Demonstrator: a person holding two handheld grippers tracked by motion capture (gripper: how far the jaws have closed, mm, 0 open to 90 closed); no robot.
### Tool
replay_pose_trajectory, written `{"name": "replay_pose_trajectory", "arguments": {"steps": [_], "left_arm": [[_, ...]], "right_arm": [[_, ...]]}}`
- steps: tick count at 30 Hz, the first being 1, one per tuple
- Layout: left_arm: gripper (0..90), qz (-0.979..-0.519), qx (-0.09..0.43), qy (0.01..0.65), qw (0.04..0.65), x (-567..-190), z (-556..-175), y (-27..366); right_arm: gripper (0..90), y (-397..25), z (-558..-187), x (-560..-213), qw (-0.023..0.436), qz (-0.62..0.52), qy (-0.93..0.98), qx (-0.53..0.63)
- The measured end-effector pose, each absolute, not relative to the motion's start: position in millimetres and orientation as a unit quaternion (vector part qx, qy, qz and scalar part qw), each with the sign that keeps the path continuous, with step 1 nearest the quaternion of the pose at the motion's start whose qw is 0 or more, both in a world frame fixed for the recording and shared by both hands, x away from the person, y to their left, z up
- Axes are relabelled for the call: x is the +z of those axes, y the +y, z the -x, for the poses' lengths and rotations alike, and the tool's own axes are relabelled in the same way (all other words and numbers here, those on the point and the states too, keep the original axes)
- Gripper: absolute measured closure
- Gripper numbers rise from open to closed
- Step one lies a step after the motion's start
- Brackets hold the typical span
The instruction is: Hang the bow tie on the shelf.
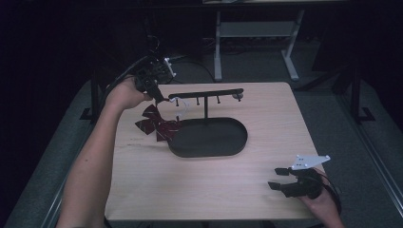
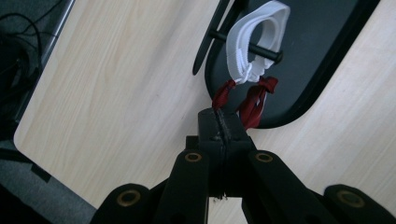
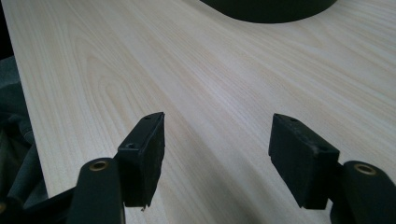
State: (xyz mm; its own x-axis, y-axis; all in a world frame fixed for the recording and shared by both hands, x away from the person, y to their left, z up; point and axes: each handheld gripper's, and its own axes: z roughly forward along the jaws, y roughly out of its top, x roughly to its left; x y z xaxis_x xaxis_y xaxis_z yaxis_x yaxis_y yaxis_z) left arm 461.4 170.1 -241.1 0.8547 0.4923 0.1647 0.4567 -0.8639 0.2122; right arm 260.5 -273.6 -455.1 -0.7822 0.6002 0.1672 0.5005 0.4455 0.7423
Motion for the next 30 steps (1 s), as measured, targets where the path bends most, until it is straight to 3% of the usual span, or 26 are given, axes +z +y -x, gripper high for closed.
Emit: {"name": "replay_pose_trajectory", "arguments": {"steps": [11, 30], "left_arm": [[87.9, -0.962, 0.111, 0.242, 0.054, -252.9, -467.1, 162.0], [82.3, -0.965, 0.095, 0.235, 0.062, -258.8, -455.3, 169.5]], "right_arm": [[35.6, -275.0, -260.2, -454.5, 0.062, -0.324, 0.847, 0.417], [35.6, -274.1, -259.7, -453.6, 0.063, -0.322, 0.847, 0.417]]}}
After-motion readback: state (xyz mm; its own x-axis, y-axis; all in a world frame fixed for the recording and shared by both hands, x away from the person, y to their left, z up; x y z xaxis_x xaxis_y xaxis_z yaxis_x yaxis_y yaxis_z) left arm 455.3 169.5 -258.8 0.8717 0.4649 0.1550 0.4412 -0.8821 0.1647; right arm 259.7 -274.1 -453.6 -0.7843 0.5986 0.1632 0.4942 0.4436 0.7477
